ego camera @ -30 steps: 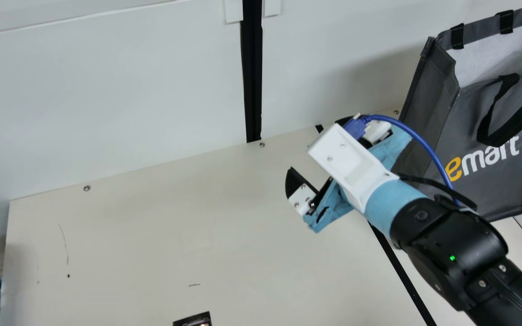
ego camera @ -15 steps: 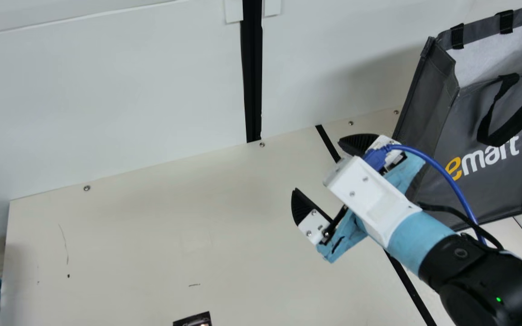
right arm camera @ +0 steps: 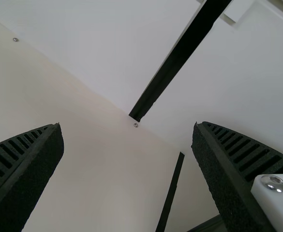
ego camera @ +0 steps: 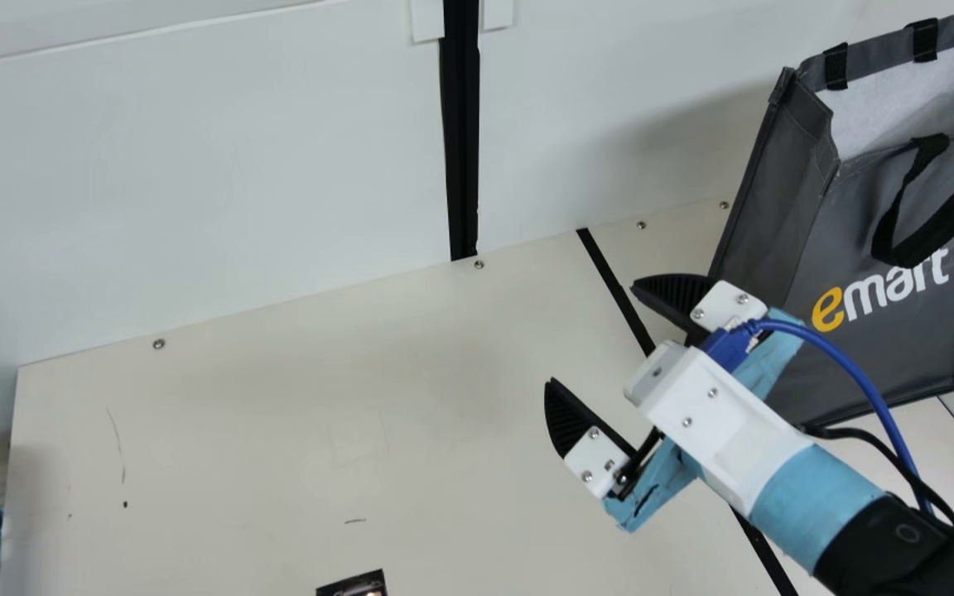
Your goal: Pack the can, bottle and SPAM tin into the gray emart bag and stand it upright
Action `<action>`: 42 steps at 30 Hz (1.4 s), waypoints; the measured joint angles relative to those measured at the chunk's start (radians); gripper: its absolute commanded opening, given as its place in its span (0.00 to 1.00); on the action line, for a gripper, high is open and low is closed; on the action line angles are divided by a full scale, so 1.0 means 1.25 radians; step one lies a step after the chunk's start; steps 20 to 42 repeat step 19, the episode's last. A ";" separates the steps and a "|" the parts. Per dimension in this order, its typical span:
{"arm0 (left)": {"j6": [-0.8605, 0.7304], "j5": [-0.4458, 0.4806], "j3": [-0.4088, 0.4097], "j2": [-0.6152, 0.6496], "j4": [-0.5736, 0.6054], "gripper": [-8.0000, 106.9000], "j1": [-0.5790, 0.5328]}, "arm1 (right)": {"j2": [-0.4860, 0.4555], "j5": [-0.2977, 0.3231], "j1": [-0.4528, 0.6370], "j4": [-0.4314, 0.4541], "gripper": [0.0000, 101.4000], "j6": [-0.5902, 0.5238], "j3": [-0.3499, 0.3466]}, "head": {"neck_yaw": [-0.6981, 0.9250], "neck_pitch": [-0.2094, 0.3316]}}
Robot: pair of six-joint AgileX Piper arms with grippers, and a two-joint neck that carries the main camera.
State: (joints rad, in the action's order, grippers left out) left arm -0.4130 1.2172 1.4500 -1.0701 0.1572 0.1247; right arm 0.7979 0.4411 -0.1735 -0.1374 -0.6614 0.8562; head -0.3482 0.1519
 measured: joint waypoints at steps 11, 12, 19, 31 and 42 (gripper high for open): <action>0.000 0.000 0.000 0.000 0.000 0.85 0.000 | -0.001 -0.004 0.000 0.000 0.94 0.000 0.000 | 0.000 0.000; 0.000 0.000 0.000 0.000 0.000 0.85 0.000 | -0.001 -0.004 0.000 0.000 0.94 0.000 0.000 | 0.000 0.000; 0.000 0.000 0.000 0.000 0.000 0.85 0.000 | -0.001 -0.004 0.000 0.000 0.94 0.000 0.000 | 0.001 0.000; 0.000 0.000 0.000 0.000 0.000 0.85 0.000 | -0.001 -0.004 0.000 0.000 0.94 0.000 0.000 | 0.001 0.000; 0.000 0.000 0.000 0.000 0.000 0.85 0.000 | -0.001 -0.004 0.000 0.000 0.94 0.000 0.000 | 0.001 0.000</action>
